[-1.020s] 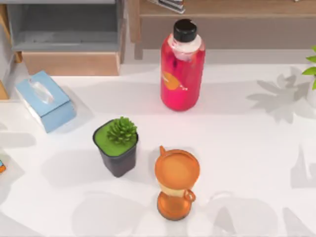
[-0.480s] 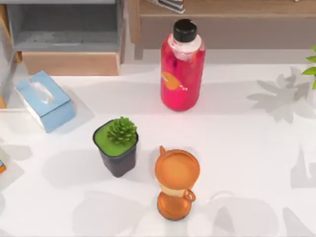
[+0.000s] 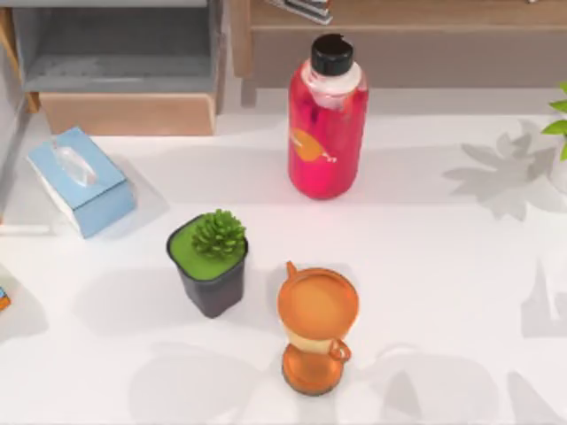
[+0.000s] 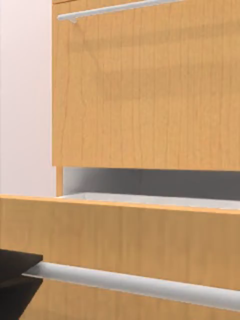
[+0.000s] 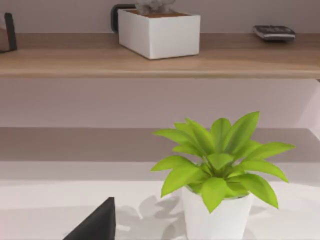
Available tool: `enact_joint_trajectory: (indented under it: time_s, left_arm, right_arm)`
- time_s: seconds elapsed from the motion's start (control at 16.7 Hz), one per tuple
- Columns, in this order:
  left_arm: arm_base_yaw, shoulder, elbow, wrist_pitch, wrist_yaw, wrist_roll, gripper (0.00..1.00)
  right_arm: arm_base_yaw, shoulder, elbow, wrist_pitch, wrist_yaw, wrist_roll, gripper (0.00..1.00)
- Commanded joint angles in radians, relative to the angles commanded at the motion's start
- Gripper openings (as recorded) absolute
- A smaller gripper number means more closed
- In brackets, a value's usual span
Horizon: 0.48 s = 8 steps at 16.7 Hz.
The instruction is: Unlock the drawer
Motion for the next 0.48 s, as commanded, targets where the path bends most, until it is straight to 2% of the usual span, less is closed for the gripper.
enact_joint_trajectory:
  time_s: [0.12, 0.48]
  left_arm:
    - [0.0, 0.0, 0.0, 0.0, 0.0, 0.0, 0.0]
    - [0.0, 0.0, 0.0, 0.0, 0.0, 0.0, 0.45]
  right_arm:
    - [0.0, 0.0, 0.0, 0.0, 0.0, 0.0, 1.0]
    - [0.0, 0.0, 0.0, 0.0, 0.0, 0.0, 1.0]
